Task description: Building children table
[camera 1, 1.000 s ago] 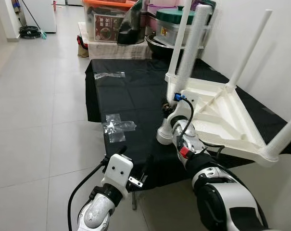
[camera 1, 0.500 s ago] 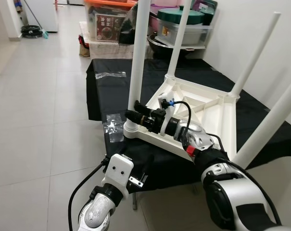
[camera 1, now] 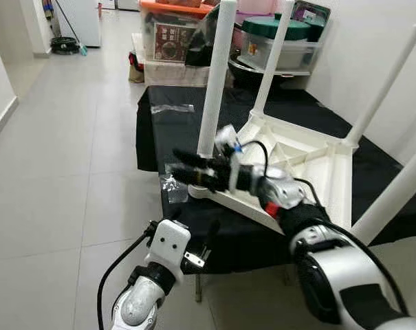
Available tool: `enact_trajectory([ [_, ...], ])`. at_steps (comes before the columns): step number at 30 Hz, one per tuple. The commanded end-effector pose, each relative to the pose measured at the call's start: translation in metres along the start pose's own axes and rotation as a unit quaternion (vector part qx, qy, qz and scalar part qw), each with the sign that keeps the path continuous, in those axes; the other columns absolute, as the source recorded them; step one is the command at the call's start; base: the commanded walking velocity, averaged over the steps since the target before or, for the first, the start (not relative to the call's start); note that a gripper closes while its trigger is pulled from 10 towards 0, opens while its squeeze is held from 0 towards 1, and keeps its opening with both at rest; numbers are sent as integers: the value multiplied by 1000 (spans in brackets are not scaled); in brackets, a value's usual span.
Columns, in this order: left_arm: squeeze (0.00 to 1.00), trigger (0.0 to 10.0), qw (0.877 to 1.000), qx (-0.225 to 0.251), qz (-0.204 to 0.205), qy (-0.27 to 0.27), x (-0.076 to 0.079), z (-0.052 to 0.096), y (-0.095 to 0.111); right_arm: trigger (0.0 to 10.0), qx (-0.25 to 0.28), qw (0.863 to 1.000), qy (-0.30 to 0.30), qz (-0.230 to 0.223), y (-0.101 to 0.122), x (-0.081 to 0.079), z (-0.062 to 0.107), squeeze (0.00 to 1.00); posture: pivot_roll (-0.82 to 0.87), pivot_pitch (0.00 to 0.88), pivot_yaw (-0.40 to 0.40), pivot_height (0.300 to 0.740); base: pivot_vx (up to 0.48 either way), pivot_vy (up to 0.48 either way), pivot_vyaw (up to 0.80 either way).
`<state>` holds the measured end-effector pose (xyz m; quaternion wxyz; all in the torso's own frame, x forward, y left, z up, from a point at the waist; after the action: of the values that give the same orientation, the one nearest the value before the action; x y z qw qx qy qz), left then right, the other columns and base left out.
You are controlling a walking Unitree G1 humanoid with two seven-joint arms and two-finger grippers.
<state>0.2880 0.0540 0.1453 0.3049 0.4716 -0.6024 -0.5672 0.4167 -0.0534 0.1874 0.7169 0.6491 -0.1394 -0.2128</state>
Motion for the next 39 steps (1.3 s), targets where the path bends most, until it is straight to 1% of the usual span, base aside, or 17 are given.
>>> enact_trajectory([
  [1, 0, 10000, 1000, -6, 3, -3, 3, 0, -3, 10000, 10, 998, -55, -15, 1, 20, 15, 0, 79, 17, -138, 740, 0, 0, 0],
  [2, 0, 10000, 1000, -6, 3, -3, 3, 0, -3, 10000, 10, 998, -55, -15, 1, 20, 15, 0, 79, 17, -138, 740, 0, 0, 0],
  [3, 0, 10000, 1000, -6, 3, -3, 3, 0, -3, 10000, 17, 994, -111, -1, 3, 36, 24, 0, 80, 16, -138, 740, 0, 0, 0],
  [4, 0, 10000, 1000, -6, 3, -4, 3, 0, -3, 10000, 18, 988, -156, -2, 5, 47, 28, 0, 80, 16, -138, 740, 0, 0, 0],
  [5, 0, 10000, 1000, -6, 3, -4, 3, 0, -3, 10000, 18, 988, -156, -2, 5, 47, 28, 0, 80, 16, -138, 740, 0, 0, 0],
  [7, 0, 10000, 1000, -6, 1, -6, 4, 0, -3, 10000, 30, 975, -220, -13, 10, 61, 33, 0, 79, 17, -134, 740, 0, 0, 0],
  [8, 0, 10000, 1000, -6, 1, -6, 4, 0, -3, 10000, 30, 975, -220, -13, 10, 61, 33, 0, 79, 17, -134, 740, 0, 0, 0],
  [9, 0, 10000, 1000, -6, 1, -6, 4, 0, -3, 10000, 49, 972, -227, -19, 18, 61, 30, 0, 87, 20, -135, 740, 0, 0, 0],
  [13, 0, 10000, 1000, -5, 1, -5, 3, 0, -2, 10000, 61, 975, -215, -19, 24, 56, 23, 0, 89, 22, -137, 740, 0, 0, 0],
  [15, 0, 10000, 1000, -4, 1, -5, 3, 0, -2, 10000, 71, 979, -193, -11, 32, 48, 12, 0, 89, 23, -136, 740, 0, 0, 0],
  [17, 0, 10000, 1000, -4, 1, -5, 4, 0, -2, 10000, 77, 985, -155, -7, 38, 35, 0, 0, 90, 25, -139, 740, 0, 0, 0],
  [18, 0, 10000, 1000, -4, 1, -5, 4, 0, -2, 10000, 77, 985, -155, -7, 38, 35, 0, 0, 90, 25, -139, 740, 0, 0, 0],
  [20, 0, 10000, 1000, -3, 1, -4, 4, 1, -1, 10000, 75, 987, -141, -1, 41, 28, -9, 0, 87, 28, -143, 740, 0, 0, 0],
  [23, 0, 10000, 1000, -3, 2, -3, 4, 1, -1, 10000, 75, 986, -148, 9, 44, 27, -13, 0, 88, 31, -149, 740, 0, 0, 0],
  [29, 0, 10000, 1000, -3, 3, -2, 4, 1, 0, 10000, 73, 981, -180, -2, 45, 28, -21, 0, 83, 38, -149, 740, 0, 0, 0],
  [32, 0, 10000, 1000, 0, 3, -4, 6, 3, 4, 10000, 71, 977, -199, 3, 45, 26, -29, 0, 83, 59, -151, 740, 0, 0, 0],
  [39, 0, 10000, 1000, 4, 9, -4, 13, 9, 13, 10000, 70, 975, -209, -2, 46, 22, -38, 0, 81, 109, -168, 740, 0, 0, 0],
])
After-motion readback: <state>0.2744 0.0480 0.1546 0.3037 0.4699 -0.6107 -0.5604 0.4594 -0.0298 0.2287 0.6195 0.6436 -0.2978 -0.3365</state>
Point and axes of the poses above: a point about 5 cm out from each wrist's last joint towards the gripper, its own z axis pointing back from the gripper into the wrist, its own y axis along the axis of the wrist's last joint, x = y × z, the point moved 6 cm from there along -z, pointing out of the wrist towards the gripper, and after that the axes turned 3 degrees about -z, right-handed, at the moved point
